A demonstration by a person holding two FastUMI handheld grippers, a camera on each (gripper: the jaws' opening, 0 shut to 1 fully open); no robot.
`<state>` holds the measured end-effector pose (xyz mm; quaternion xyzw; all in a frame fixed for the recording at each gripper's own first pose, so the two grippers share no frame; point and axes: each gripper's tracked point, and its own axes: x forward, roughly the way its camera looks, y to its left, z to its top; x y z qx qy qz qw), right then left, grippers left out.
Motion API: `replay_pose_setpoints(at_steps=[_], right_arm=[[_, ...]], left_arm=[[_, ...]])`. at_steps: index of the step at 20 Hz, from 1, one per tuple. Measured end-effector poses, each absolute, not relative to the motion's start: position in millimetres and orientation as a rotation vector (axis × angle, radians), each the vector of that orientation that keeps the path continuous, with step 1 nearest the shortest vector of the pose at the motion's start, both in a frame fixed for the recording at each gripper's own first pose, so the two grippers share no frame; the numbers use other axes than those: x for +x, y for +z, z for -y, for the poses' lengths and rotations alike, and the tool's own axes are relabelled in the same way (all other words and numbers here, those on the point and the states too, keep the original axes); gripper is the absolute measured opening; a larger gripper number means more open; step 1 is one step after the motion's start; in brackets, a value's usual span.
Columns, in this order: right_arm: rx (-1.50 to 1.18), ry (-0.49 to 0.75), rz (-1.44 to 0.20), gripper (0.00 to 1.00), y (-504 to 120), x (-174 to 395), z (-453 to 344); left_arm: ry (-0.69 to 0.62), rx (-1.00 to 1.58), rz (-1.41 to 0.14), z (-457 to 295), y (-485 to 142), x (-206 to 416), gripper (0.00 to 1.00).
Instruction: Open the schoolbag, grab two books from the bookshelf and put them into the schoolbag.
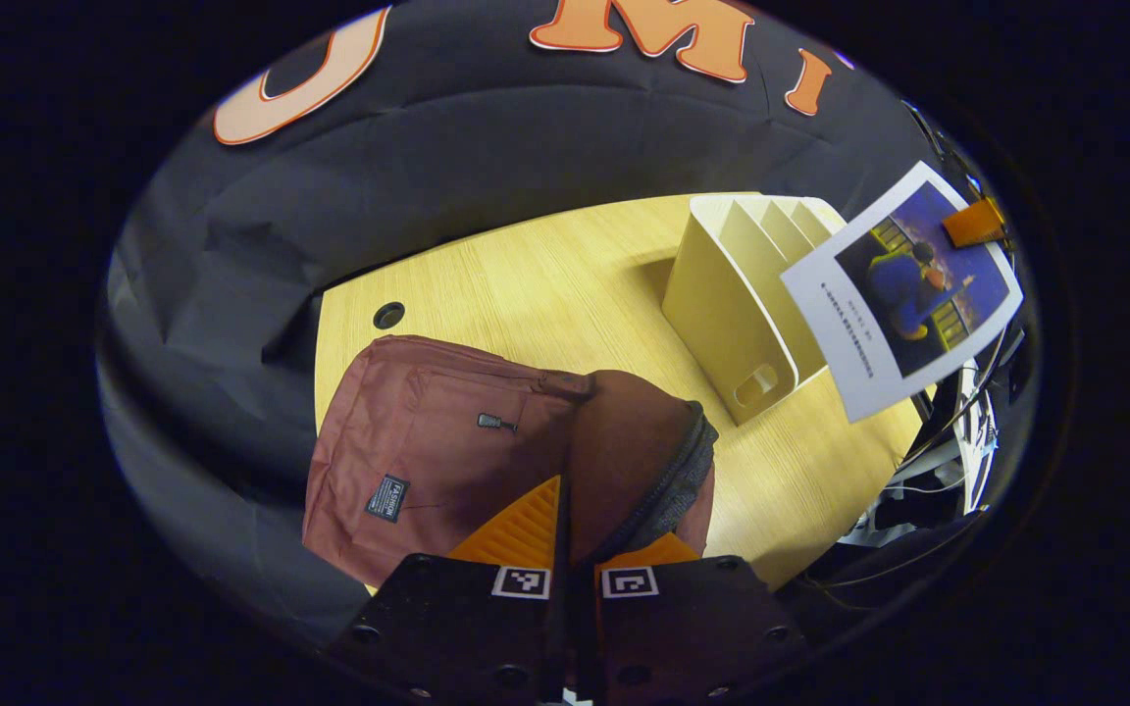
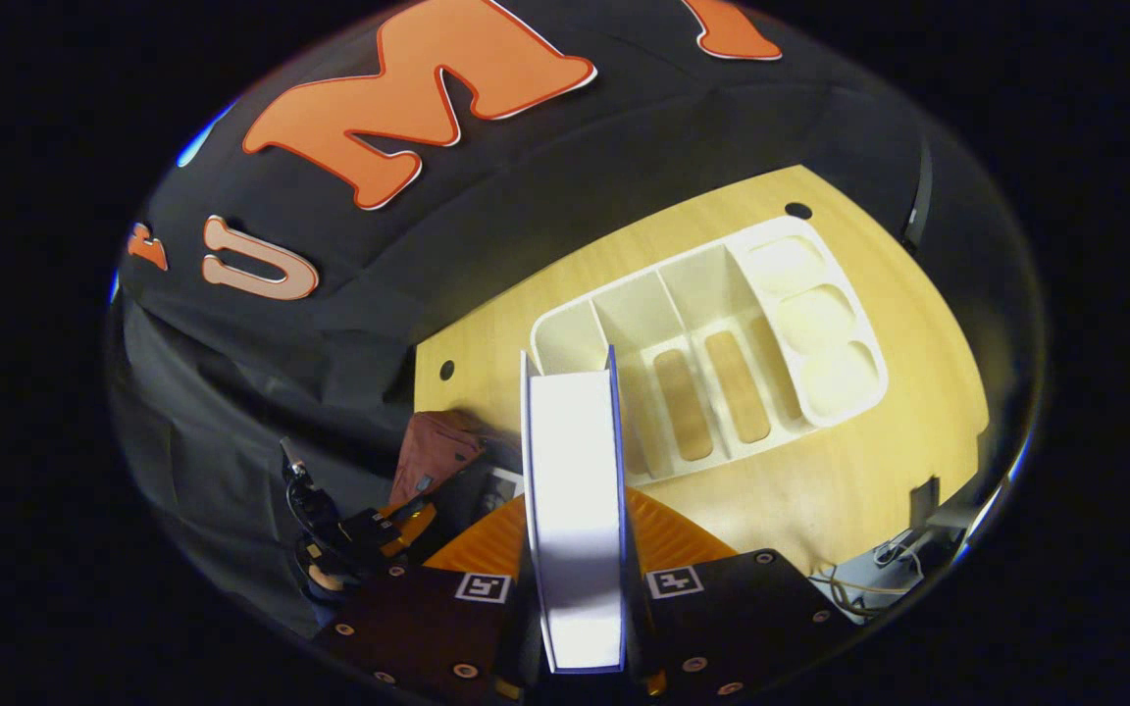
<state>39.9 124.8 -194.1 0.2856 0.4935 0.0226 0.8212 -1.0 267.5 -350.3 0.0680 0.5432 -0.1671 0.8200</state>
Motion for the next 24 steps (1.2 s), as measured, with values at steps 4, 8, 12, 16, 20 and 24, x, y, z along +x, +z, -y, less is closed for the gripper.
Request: replay_pose_setpoints(at_steps=[4, 8, 12, 16, 20, 24], right_arm=[[0.663, 0.073, -0.984, 0.36, -205.2, 41.6, -148.7], [0.781, 0.159, -0.977, 0.36, -198.3, 30.2, -184.6], [0.797, 0.188, -0.994, 0.36, -215.7, 22.2, -213.5], [0.820, 0.237, -1.009, 0.35, -240.2, 24.5, -252.6], [0.835, 0.254, -1.020, 0.35, -273.8, 38.2, -285.8], [0.858, 0.268, -1.037, 0.35, -297.5, 45.2, -309.5]], left_arm=[[-0.353, 0.165, -1.163, -266.0, -346.6, 1.3, 0.05], [-0.368, 0.216, -1.161, -268.0, -339.9, 4.1, 0.05], [-0.366, 0.219, -1.159, -269.1, -333.6, 8.2, 0.05], [-0.374, 0.201, -1.144, -266.8, -321.8, 12.8, 0.05], [-0.374, 0.192, -1.122, -265.2, -313.0, 20.7, 0.05], [-0.393, 0.191, -1.104, -260.4, -308.0, 18.9, 0.05]])
